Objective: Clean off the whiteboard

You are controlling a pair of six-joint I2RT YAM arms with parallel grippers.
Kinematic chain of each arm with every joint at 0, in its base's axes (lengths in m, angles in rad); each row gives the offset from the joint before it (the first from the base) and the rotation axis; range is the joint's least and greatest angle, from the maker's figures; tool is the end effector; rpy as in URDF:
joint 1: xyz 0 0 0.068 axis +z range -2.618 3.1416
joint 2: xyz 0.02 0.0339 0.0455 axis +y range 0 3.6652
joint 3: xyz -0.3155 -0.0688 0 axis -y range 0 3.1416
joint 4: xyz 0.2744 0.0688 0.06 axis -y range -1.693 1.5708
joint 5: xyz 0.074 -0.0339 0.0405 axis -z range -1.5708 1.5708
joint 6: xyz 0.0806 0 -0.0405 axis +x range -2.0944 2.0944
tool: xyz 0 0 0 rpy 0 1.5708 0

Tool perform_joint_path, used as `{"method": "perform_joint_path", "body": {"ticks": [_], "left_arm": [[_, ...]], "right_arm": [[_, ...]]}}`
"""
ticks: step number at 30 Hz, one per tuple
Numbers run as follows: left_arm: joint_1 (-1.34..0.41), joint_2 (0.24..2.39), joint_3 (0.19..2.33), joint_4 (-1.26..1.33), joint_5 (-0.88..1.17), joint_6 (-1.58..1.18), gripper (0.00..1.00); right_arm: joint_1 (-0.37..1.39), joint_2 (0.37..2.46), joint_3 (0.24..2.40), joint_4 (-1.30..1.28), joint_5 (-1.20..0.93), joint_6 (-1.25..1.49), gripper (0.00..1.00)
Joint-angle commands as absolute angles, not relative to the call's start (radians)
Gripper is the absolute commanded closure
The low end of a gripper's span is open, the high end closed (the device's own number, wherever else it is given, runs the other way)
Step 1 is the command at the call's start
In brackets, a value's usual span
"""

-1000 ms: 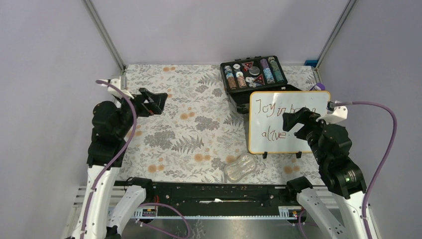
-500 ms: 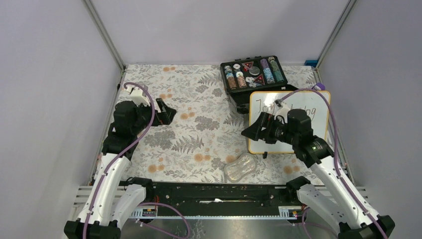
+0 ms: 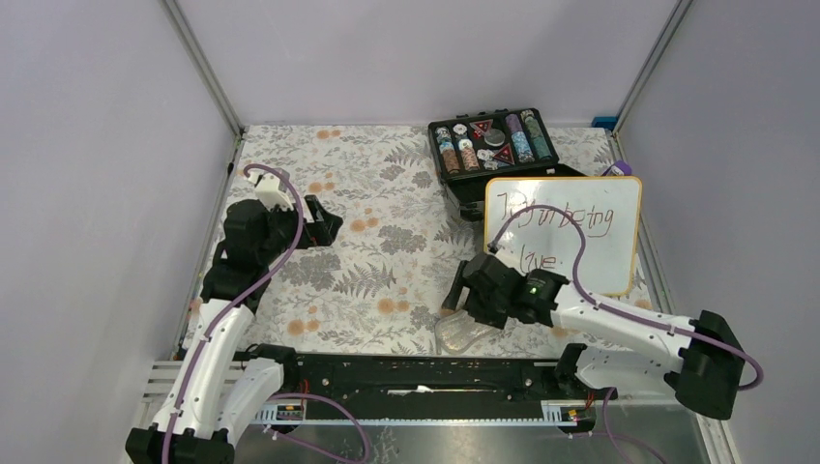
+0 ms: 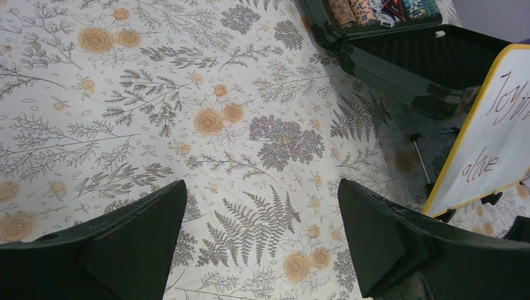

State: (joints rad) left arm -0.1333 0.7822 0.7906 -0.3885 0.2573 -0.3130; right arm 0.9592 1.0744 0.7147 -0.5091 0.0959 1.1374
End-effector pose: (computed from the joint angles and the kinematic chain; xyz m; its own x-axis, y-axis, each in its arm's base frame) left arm 0.2066 -0.0484 0.3418 -0.4616 -0.2386 -0.8544 0.2319 0.8972 -0.3758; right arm 0.1483 0.1980 0.2327 -0.8915 0.3021 -0.3375 0.0705 0.8286 0.5553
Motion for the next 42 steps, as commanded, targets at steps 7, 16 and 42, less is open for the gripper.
{"method": "perform_joint_path", "body": {"ticks": [7,16,42], "left_arm": [[-0.146,0.764,0.779,-0.329,0.26,-0.298,0.01],[-0.165,0.761,0.775,-0.33,0.259,-0.295,0.01],[-0.19,0.775,0.767,-0.325,0.258,-0.295,0.01]], "right_arm": [[1.121,1.293,0.802,-0.693,0.341,1.605,0.23],[1.139,1.515,0.963,-0.83,0.337,1.668,0.21],[1.137,1.812,1.058,-0.807,0.257,1.662,0.66]]}}
